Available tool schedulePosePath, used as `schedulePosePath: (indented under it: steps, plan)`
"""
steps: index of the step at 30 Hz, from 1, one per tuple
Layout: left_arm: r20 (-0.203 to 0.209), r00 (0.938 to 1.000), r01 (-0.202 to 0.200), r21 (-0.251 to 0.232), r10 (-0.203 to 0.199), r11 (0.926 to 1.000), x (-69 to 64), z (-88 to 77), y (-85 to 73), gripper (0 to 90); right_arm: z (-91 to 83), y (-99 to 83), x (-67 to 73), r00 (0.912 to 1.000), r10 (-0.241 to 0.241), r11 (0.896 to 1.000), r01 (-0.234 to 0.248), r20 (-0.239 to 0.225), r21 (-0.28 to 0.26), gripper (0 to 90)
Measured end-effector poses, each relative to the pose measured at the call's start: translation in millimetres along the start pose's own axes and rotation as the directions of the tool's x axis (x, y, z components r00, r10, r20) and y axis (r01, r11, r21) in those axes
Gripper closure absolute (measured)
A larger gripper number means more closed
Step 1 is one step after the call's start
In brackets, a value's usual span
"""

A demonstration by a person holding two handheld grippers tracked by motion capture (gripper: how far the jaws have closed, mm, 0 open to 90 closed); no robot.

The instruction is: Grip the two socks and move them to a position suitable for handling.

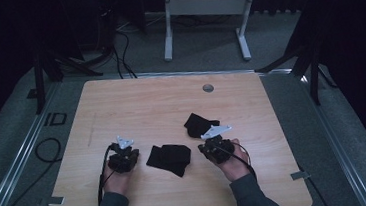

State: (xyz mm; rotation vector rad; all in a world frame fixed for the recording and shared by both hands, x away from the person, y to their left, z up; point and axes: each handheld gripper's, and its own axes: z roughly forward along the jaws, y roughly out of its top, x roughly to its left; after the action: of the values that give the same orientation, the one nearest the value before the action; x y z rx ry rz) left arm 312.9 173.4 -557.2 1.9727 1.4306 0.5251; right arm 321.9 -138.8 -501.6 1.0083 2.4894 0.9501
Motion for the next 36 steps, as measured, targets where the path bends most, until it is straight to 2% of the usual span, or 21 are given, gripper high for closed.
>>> schedulePosePath:
  steps: [4,9,12,16,22,25,27,32,36]
  plan:
    - [0.027,0.9996,0.006,-0.018,-0.006,0.9998,-1.1,-2.8,0.4,90.0,2.5,9.8,7.1,0.9997,-0.017,1.000,0.017,-0.016,-0.007,89.9]
    - [0.043,0.9988,-0.023,-0.036,0.025,0.9991,-2.3,-7.9,0.2,90.0,6.8,18.2,14.3,0.9990,-0.028,1.000,0.027,-0.034,-0.014,89.9]
    - [0.062,0.9977,-0.024,-0.043,0.027,0.9988,-3.5,-10.6,-0.2,90.0,9.0,22.5,20.1,0.9981,-0.037,0.999,0.036,-0.049,-0.018,89.6]
    - [0.088,0.9945,-0.050,-0.067,0.055,0.9965,-7.5,-14.9,-0.3,90.0,13.0,29.1,28.3,0.9967,-0.048,0.999,0.046,-0.065,-0.028,88.9]
    - [0.120,0.9884,-0.086,-0.058,0.093,0.9946,-13.9,-15.7,-0.8,90.0,21.5,36.2,41.2,0.9936,-0.070,0.997,0.067,-0.090,-0.027,87.8]
    - [0.145,0.9853,-0.082,-0.060,0.090,0.9948,-17.1,-15.8,-1.1,90.0,29.3,35.4,45.8,0.9923,-0.077,0.997,0.076,-0.097,-0.011,87.8]
    - [0.188,0.9789,-0.070,-0.064,0.081,0.9955,-19.7,-16.0,-1.3,90.0,34.9,33.1,47.4,0.9922,-0.074,0.997,0.074,-0.100,0.002,87.8]
    - [0.204,0.9680,-0.139,-0.051,0.146,0.9890,-37.9,-11.6,-1.6,89.8,43.5,24.2,47.1,0.9926,-0.065,0.997,0.068,-0.102,0.025,87.4]
    - [0.174,0.9679,-0.184,-0.001,0.181,0.9830,-46.1,-2.4,-4.5,89.9,48.6,16.6,46.7,0.9940,-0.069,0.996,0.074,-0.085,0.054,86.3]
